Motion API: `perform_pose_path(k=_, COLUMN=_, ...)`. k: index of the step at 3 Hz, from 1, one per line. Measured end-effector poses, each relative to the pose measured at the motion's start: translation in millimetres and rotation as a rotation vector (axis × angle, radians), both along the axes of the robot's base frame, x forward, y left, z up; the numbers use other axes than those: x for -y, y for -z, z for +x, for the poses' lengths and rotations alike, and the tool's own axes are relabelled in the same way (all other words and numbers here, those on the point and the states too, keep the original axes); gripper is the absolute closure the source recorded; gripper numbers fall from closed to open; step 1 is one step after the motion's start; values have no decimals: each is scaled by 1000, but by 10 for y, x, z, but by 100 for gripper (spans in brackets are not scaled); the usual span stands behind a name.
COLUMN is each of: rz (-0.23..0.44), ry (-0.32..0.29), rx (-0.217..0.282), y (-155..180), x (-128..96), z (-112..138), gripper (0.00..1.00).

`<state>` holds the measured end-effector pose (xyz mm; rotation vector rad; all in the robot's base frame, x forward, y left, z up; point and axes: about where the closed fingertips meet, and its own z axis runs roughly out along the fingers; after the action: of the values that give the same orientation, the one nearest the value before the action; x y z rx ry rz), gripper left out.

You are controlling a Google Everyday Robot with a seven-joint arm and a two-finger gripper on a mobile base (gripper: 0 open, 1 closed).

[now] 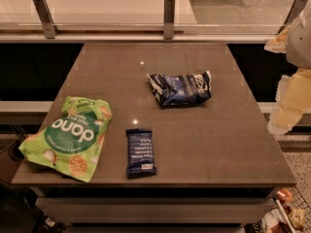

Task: Pick green rice chip bag

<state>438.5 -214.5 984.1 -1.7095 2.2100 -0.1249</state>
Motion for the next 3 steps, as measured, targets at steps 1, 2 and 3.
perform_pose_path(k=1, rz=0, ry=0, rx=0, y=0, x=0, z=0, gripper=0)
perform_pose_path(k=2, rz=4, ry=-21, rx=18, y=-35, x=-38, z=19, gripper=0)
perform_pose_path(k=3, rz=28, ry=-137, rx=77, y=-78, x=-296, z=101, gripper=0)
